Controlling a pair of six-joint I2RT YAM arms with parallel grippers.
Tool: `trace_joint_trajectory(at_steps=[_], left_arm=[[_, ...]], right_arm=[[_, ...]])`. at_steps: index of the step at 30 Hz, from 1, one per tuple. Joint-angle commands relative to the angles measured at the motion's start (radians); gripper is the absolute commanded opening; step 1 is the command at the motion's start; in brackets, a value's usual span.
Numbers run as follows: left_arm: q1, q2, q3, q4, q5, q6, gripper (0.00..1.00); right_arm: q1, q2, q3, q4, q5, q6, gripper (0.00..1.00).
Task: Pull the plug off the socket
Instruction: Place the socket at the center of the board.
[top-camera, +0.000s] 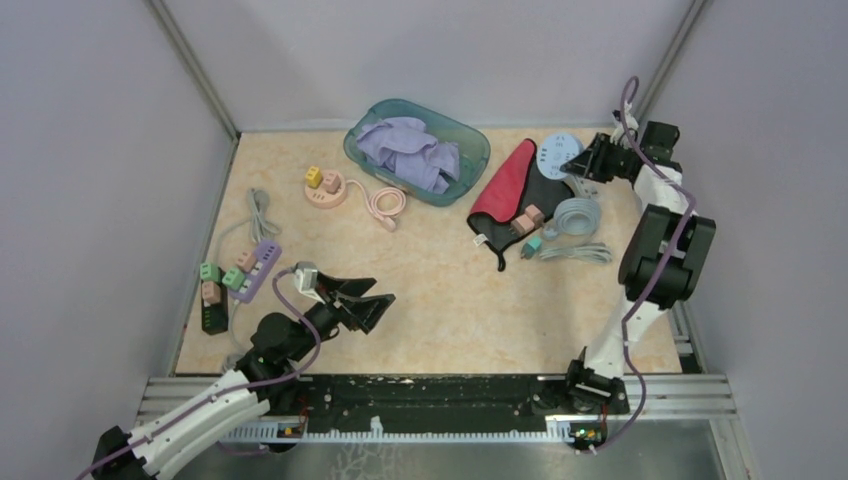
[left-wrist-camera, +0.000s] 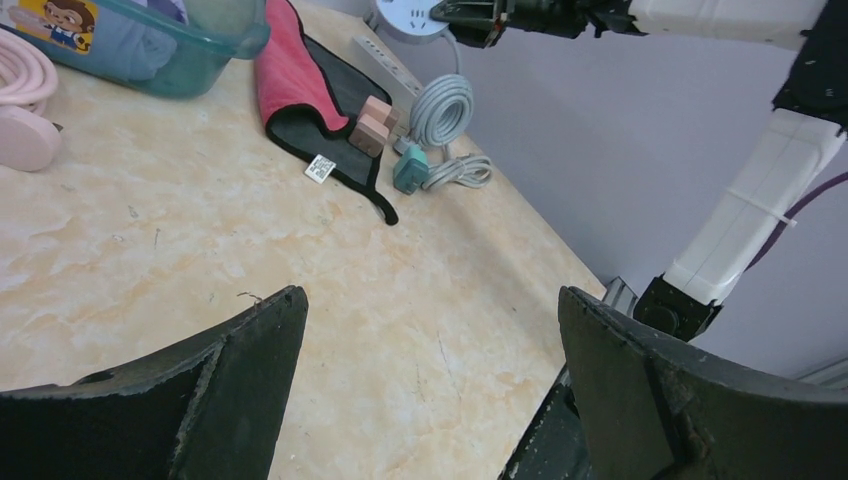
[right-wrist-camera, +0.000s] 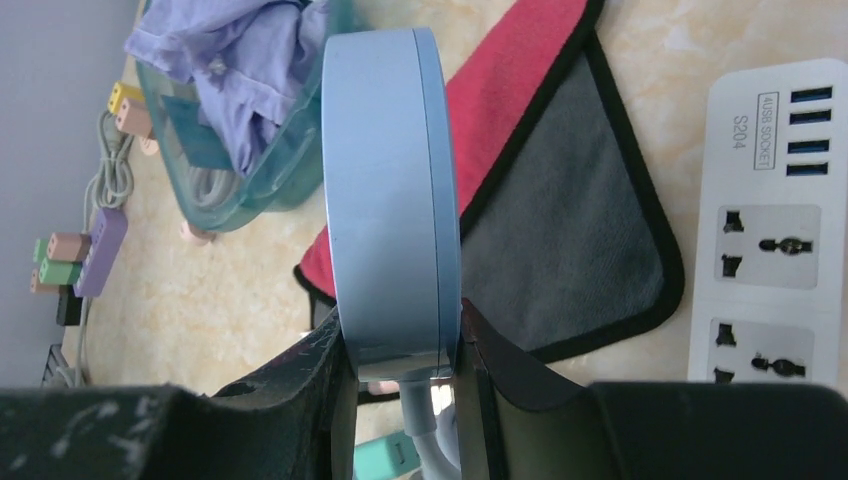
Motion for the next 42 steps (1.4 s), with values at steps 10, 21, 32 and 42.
trace_joint_trajectory(at_steps=[10,21,32,42], left_arm=[[0.001,-0.019,-0.015,-0.026,0.001,-0.025,1.00],[0.001,-0.016,-0.004,-0.037,0.001,-0.035,1.00],[0.002,-0.017,0.069,-0.123,0.009,-0.017,1.00],[0.001,0.006,0.198,-0.292,-0.041,0.046,1.00]], right_arm=[[0.027,0.270,0.243,-0.124,0.026,-0.030,0.05],[0.048,0.381,0.309,-0.220,0.107,-0.068,0.23],[0.048,0.301,0.404,-0.350,0.281,-0.220,0.42],[0.047,0.160,0.406,-0.378,0.369,-0.319,0.49]])
